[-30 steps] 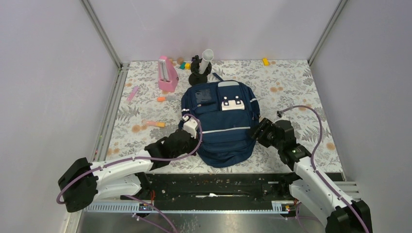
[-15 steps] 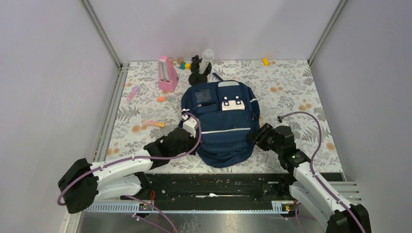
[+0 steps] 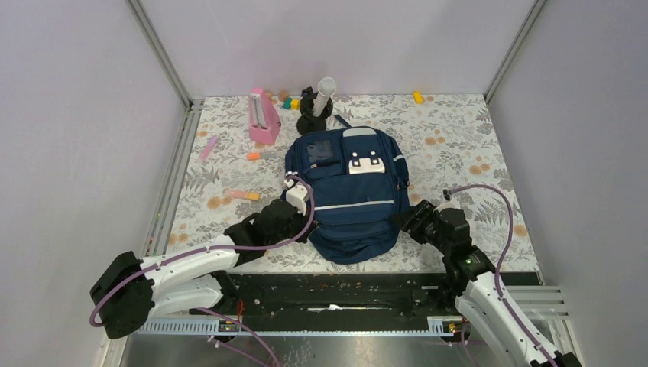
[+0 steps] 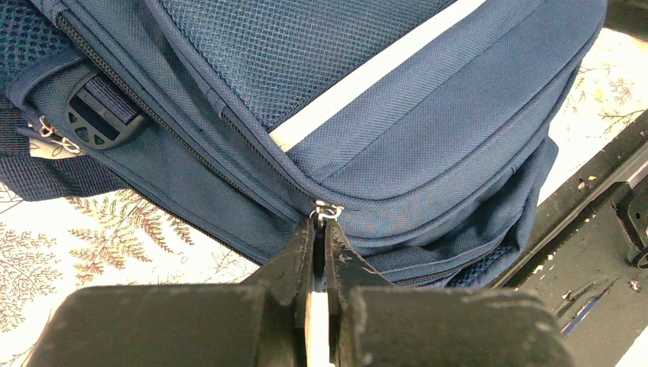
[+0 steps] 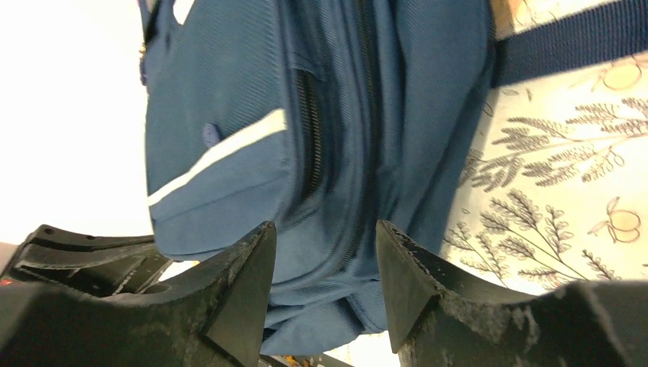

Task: Pack the student bag
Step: Unzip the student bag at the center of the board.

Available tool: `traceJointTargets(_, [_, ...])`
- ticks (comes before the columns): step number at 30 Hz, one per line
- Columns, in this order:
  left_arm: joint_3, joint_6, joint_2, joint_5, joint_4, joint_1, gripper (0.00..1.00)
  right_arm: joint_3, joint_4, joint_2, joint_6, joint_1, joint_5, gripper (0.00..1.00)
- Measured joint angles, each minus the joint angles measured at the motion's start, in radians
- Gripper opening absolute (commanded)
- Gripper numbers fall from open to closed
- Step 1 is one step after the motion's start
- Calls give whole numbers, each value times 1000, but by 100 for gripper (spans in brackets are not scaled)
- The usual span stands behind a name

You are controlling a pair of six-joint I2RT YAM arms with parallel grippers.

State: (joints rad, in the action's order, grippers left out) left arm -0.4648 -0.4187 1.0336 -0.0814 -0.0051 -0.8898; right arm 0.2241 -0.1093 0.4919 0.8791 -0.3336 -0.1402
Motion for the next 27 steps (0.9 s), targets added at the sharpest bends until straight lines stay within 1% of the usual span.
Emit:
traceJointTargets(4, [0,0,0,4,0,2,0,-43,-1,12,10,0,-2,56])
traceJointTargets(7, [0,0,0,8,0,5,0,-69,18,51,18,0,-5,56])
traceJointTargets(11, [0,0,0,11,0,7,0,-76,88,118,21,0,-15,55])
traceJointTargets(13, [0,0,0,11,-1,8,0,-76,121,151,21,0,-21,53])
traceJointTargets(15, [0,1,0,12,-1,9,0,-76,155,190,21,0,-29,47])
traceJointTargets(16, [0,1,0,12,-1,9,0,-75,171,207,21,0,-34,42])
traceJointTargets(17, [0,2,0,12,-1,10,0,-74,187,226,21,0,-39,34])
traceJointTargets(19, [0,3,0,13,0,13,0,-66,219,262,22,0,-48,14])
traceJointTargets(20, [0,4,-1,13,0,14,0,-63,230,274,20,0,-52,6])
traceJointTargets(21, [0,6,-1,14,0,15,0,-60,246,287,26,0,-58,0])
traceJointTargets(27, [-11,19,-7,8,-28,31,0,-55,262,292,33,-1,-53,0])
